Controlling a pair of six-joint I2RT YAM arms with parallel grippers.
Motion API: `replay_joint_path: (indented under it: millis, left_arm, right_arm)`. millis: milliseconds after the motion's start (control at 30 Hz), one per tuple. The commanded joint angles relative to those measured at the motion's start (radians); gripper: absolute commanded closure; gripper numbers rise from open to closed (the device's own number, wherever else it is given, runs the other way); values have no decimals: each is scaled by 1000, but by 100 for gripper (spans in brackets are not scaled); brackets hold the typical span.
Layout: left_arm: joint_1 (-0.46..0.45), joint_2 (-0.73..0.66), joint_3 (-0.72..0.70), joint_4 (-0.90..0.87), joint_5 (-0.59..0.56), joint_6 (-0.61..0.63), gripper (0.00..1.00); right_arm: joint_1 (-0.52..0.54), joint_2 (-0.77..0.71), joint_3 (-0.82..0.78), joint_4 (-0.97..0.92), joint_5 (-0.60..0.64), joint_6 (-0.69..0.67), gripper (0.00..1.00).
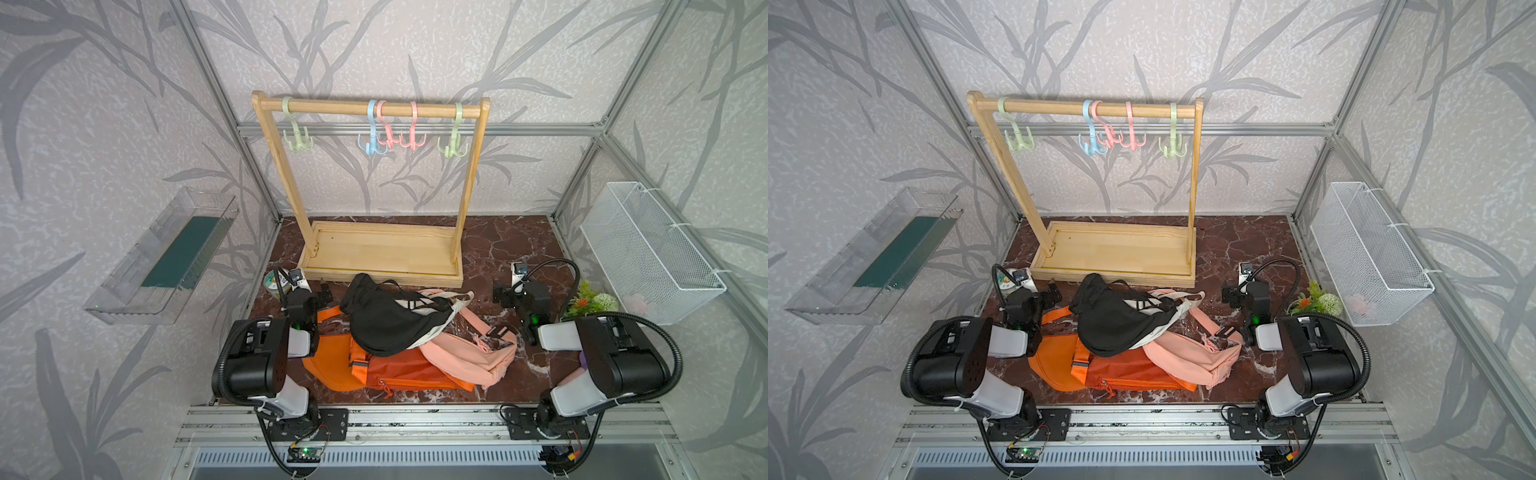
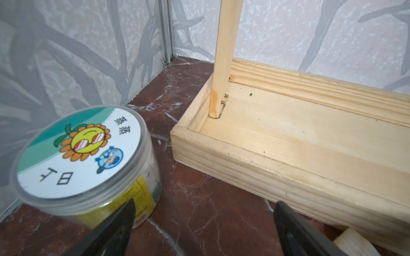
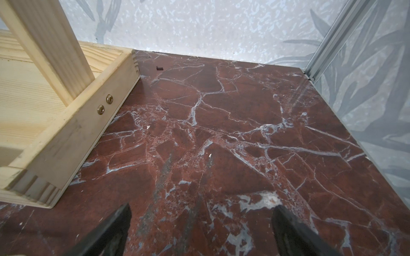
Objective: Take the bag off the hook
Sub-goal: Reset both arms
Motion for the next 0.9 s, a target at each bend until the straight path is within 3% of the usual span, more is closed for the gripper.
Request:
replay_joint_path:
  millis: [0,867]
  left_arm:
    - [-17,0,26,30,-53,26,1]
    - [-29,8,36,25,-73,36,1]
  right_arm:
    - [7,-25,26,-30,16,7,1]
    - [8,-24,35,-42,13,6,1]
